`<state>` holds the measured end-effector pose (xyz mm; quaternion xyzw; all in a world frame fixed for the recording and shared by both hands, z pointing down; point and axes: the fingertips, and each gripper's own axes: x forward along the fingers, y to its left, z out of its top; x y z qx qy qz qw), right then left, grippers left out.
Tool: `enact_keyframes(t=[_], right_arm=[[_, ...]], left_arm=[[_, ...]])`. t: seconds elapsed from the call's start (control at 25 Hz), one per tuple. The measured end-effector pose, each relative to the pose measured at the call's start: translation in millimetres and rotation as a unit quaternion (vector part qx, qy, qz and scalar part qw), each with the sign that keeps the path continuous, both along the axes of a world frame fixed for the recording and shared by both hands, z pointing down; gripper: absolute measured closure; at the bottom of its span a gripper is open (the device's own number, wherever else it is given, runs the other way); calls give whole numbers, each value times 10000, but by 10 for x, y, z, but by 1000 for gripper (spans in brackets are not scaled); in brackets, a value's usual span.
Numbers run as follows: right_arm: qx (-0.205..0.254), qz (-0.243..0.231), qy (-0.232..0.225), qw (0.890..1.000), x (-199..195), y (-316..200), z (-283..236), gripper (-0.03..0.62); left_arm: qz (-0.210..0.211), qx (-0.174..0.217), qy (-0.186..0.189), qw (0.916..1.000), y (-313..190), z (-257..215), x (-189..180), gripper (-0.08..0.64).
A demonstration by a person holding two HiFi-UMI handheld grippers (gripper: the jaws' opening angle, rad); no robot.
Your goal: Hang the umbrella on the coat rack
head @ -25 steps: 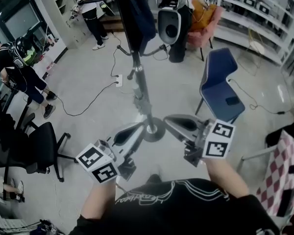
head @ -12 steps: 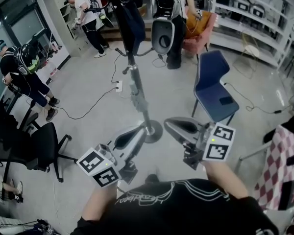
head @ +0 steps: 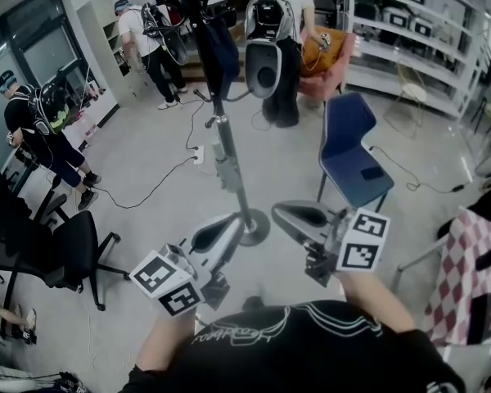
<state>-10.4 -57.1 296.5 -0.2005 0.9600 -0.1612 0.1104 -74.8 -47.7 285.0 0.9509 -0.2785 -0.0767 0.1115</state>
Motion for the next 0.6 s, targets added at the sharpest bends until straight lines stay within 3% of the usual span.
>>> enact_keyframes(t=[0.6], right_arm=[[117,-3,137,9998,-45,266,-63,580]], left_arm=[[64,13,-18,10000,219,-38,3,561]])
